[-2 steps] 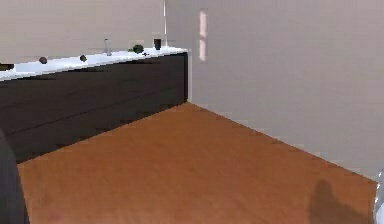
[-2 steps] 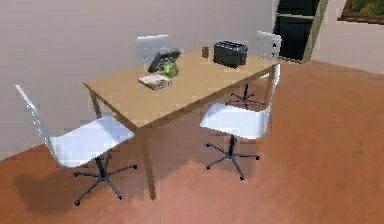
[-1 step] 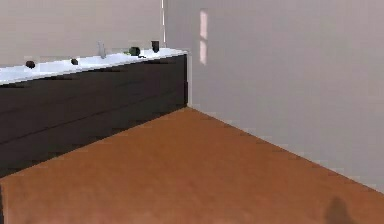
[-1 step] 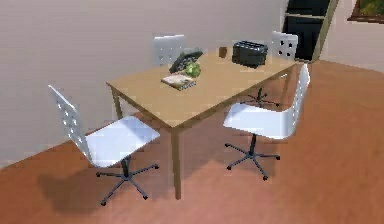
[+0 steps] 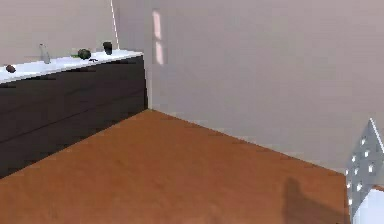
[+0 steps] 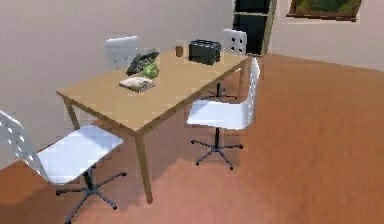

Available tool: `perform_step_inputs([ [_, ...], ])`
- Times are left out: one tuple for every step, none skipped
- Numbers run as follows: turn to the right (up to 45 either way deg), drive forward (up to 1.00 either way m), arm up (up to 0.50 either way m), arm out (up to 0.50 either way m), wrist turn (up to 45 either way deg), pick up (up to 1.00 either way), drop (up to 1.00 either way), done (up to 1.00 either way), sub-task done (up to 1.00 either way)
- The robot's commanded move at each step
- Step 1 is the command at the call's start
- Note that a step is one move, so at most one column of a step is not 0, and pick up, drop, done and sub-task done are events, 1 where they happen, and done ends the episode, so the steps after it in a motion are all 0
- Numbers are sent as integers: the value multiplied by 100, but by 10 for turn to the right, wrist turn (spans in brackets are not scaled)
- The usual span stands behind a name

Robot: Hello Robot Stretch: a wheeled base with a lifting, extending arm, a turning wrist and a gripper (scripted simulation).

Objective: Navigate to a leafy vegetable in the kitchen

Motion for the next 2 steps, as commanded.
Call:
perform_step_inputs([
  [0,50,0,0,0,0,0,0,0],
  [-450,0,0,0,0,0,0,0,0],
])
